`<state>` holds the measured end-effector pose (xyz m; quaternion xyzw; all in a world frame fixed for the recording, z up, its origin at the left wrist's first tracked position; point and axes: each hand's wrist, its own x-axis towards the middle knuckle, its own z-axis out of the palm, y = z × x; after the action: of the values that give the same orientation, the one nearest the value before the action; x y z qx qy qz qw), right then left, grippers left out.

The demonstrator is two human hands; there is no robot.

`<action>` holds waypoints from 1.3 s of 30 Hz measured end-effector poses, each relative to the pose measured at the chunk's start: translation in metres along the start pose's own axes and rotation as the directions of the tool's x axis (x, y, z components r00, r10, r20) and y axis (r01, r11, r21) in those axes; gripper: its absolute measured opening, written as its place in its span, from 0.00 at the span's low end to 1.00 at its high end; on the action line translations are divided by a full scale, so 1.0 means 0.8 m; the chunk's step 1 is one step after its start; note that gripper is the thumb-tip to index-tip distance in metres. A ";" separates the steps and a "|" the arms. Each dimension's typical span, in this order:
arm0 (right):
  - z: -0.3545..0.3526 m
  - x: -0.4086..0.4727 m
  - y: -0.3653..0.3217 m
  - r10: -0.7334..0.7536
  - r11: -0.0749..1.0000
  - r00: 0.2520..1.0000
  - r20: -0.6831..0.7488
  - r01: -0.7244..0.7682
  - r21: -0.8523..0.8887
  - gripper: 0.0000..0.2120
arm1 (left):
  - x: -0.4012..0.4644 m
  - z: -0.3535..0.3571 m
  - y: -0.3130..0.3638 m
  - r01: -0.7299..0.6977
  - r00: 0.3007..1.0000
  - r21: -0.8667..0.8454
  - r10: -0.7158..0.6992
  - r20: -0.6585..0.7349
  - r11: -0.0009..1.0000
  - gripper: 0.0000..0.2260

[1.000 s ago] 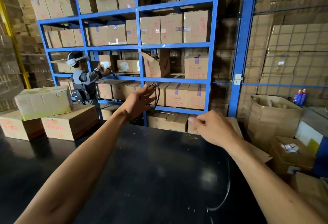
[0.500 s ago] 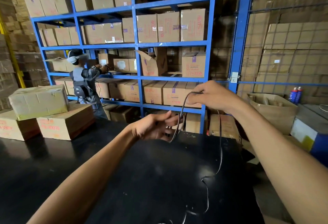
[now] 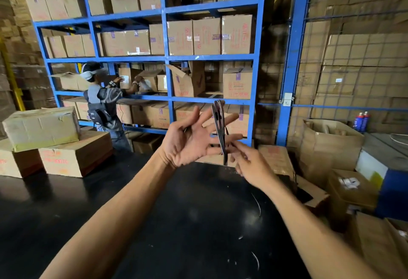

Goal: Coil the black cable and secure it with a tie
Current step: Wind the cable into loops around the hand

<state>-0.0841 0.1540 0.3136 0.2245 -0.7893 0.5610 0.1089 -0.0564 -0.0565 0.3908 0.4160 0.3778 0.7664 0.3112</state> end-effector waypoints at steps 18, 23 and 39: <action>0.008 -0.081 -0.006 -0.129 0.987 0.990 -0.061 0.122 -0.106 0.08 | -0.028 -0.107 0.066 0.084 0.659 0.399 0.249 -0.710 0.913 0.27; -0.030 -0.032 -0.079 -0.063 0.996 0.998 -0.008 0.062 -0.062 0.14 | -0.023 -0.106 0.059 0.131 0.659 0.409 0.229 -0.716 0.903 0.30; -0.067 0.089 -0.124 -0.267 0.749 0.962 -0.063 0.166 -0.641 0.11 | -0.001 -0.035 0.000 0.417 0.865 0.212 -0.314 -0.391 0.884 0.31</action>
<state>-0.1036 0.1606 0.4451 0.2224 -0.8891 0.2630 0.3014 -0.0807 -0.0660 0.3797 0.2357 0.6068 0.6898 0.3167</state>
